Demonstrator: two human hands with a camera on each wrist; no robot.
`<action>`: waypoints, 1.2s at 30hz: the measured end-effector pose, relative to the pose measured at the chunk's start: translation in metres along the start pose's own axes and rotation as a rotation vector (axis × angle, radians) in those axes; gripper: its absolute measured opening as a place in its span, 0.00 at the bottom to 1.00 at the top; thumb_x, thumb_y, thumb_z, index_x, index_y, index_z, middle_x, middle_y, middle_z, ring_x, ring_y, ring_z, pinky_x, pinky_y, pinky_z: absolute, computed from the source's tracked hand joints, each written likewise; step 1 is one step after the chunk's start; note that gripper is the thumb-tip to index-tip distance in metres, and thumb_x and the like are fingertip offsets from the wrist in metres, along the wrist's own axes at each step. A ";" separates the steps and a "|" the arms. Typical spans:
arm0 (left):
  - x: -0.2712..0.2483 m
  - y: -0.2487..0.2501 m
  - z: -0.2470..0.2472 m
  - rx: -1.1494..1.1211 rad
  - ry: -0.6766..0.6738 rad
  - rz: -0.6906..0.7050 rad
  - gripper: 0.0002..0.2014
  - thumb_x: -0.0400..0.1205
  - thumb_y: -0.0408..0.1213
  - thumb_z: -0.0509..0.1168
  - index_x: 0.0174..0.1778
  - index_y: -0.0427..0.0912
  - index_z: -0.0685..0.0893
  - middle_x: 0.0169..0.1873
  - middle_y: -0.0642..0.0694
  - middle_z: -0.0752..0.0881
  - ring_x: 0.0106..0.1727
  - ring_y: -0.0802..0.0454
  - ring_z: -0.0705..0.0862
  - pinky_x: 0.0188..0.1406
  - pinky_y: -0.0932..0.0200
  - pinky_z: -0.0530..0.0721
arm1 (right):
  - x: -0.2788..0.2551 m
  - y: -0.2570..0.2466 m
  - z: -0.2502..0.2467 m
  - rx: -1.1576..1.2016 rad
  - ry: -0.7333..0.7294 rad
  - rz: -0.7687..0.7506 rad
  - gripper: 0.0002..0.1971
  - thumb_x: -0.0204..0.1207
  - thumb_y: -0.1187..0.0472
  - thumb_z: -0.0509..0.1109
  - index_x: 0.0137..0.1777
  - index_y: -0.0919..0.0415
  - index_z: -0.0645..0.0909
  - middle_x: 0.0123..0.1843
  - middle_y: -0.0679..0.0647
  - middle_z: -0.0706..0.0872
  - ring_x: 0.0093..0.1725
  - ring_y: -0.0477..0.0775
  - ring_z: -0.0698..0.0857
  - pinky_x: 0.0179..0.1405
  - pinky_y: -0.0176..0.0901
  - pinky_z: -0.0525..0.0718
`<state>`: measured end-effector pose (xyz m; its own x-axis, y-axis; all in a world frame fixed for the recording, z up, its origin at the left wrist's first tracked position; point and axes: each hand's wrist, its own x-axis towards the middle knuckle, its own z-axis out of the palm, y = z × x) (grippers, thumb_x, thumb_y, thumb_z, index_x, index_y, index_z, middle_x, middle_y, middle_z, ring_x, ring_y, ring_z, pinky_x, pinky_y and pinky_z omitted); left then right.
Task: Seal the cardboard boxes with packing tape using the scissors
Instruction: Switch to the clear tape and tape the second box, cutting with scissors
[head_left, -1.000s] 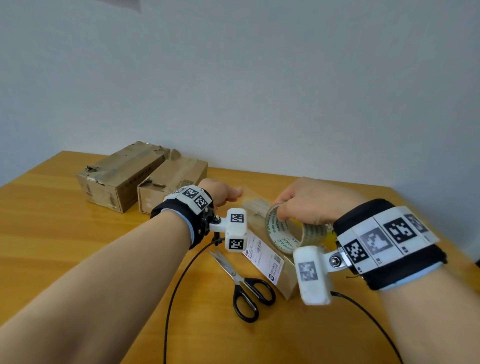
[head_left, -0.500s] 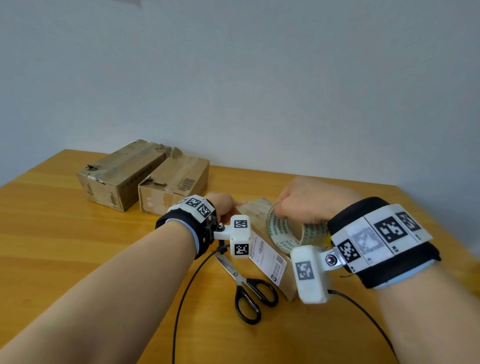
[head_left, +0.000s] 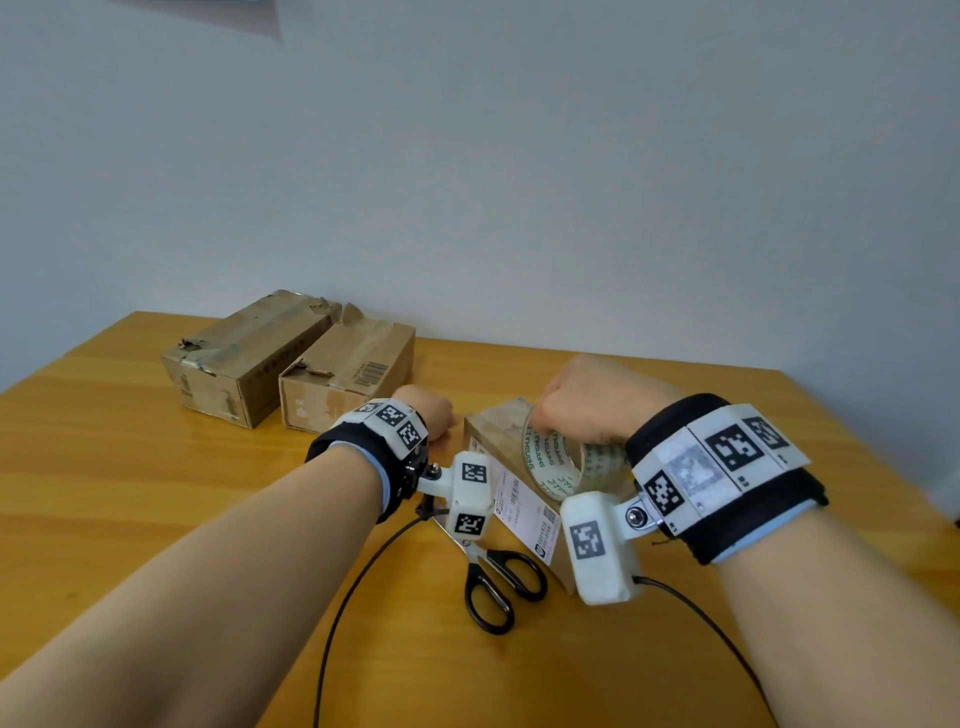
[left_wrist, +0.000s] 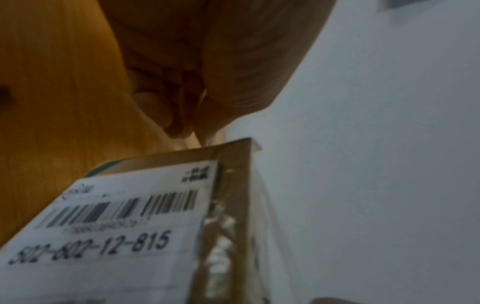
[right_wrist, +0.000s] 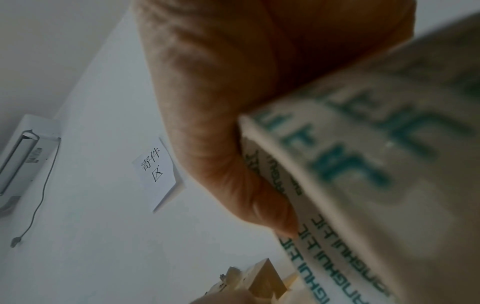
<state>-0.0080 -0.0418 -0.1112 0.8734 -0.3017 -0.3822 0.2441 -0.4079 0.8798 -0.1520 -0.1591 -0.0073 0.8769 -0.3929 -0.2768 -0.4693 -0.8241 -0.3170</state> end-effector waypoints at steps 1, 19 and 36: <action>-0.001 0.001 -0.003 -0.047 0.030 0.059 0.14 0.85 0.27 0.63 0.66 0.30 0.82 0.38 0.44 0.84 0.36 0.52 0.81 0.41 0.57 0.85 | -0.001 0.000 0.001 0.009 0.002 0.000 0.11 0.79 0.55 0.68 0.45 0.60 0.89 0.41 0.53 0.92 0.32 0.50 0.84 0.30 0.39 0.77; -0.048 0.015 0.011 0.423 -0.100 0.560 0.25 0.88 0.34 0.59 0.83 0.49 0.66 0.76 0.49 0.76 0.70 0.51 0.80 0.64 0.55 0.82 | -0.026 0.010 0.002 0.299 -0.025 -0.140 0.24 0.78 0.31 0.65 0.58 0.49 0.88 0.51 0.49 0.92 0.50 0.51 0.91 0.56 0.56 0.91; -0.058 0.013 0.019 0.654 -0.463 0.426 0.72 0.59 0.53 0.86 0.85 0.59 0.35 0.80 0.53 0.70 0.80 0.50 0.68 0.82 0.45 0.64 | -0.020 0.019 0.004 0.691 0.051 -0.046 0.12 0.84 0.51 0.70 0.51 0.60 0.88 0.47 0.62 0.93 0.49 0.65 0.92 0.61 0.65 0.88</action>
<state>-0.0640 -0.0459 -0.0828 0.5438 -0.7977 -0.2605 -0.4728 -0.5477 0.6903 -0.1784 -0.1652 -0.0117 0.8934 -0.3966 -0.2111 -0.3747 -0.3983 -0.8373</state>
